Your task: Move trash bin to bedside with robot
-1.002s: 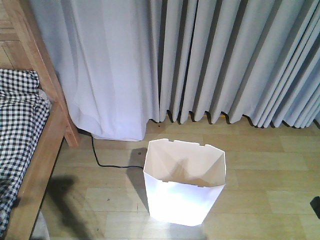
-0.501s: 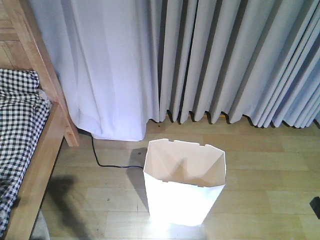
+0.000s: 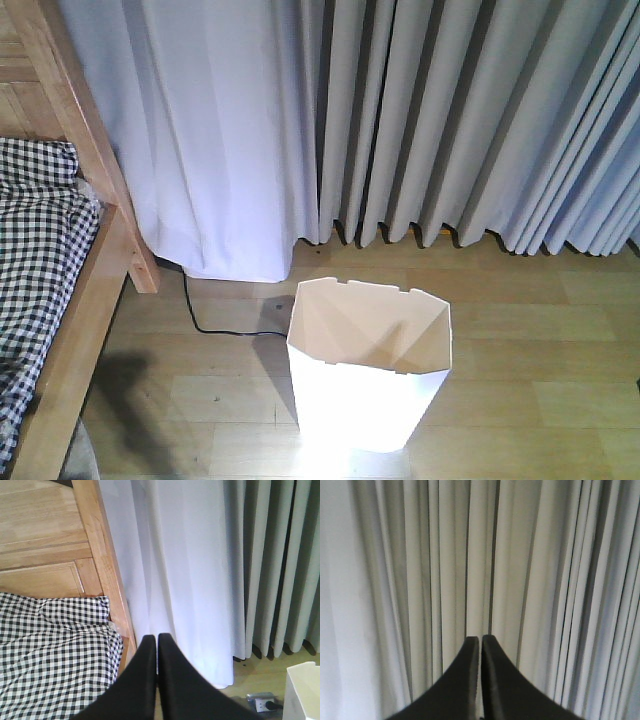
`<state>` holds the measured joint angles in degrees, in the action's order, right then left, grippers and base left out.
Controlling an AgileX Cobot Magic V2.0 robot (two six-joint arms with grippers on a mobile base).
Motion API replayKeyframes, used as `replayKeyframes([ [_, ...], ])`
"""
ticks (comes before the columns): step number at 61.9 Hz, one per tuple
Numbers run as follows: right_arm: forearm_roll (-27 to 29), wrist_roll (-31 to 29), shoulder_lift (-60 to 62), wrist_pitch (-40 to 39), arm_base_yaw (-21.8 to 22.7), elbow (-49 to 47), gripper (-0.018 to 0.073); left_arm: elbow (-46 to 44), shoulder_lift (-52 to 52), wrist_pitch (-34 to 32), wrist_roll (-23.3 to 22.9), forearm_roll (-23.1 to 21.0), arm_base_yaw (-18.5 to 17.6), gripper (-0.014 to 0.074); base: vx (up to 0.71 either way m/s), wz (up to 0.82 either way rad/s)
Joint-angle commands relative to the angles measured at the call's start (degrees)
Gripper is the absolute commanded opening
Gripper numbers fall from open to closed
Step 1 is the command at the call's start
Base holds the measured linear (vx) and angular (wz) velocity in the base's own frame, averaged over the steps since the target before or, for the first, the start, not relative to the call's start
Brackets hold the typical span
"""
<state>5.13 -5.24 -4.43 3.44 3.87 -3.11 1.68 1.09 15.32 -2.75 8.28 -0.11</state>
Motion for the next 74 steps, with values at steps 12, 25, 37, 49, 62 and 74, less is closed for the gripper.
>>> replayKeyframes([
  [12, -3.1, 3.8, 5.9, -4.8, -0.2, 5.7, -0.0011, 1.6, 0.5, -4.2, -0.5, -0.2, -0.3, -0.0006, 0.00, 0.00],
  [25, -5.5, 5.2, 5.9, -4.8, -0.2, 5.7, -0.0011, 1.6, 0.5, -4.2, -0.5, -0.2, -0.3, -0.0006, 0.00, 0.00],
  [37, -7.0, 5.2, 5.9, -4.8, -2.7, 5.7, -0.0011, 1.6, 0.5, -4.2, -0.5, -0.2, -0.3, -0.0006, 0.00, 0.00],
  [49, -7.7, 5.7, 5.9, -4.8, -3.3, 5.7, -0.0011, 1.6, 0.5, -4.2, -0.5, -0.2, -0.3, -0.0006, 0.00, 0.00],
  [62, -7.7, 5.2, 5.8, -4.8, -3.3, 5.7, -0.0011, 1.6, 0.5, -4.2, -0.5, -0.2, -0.3, -0.0006, 0.00, 0.00],
  [74, -7.7, 5.2, 5.8, -4.8, -3.3, 5.7, -0.0011, 1.6, 0.5, -4.2, -0.5, -0.2, -0.3, -0.0006, 0.00, 0.00],
])
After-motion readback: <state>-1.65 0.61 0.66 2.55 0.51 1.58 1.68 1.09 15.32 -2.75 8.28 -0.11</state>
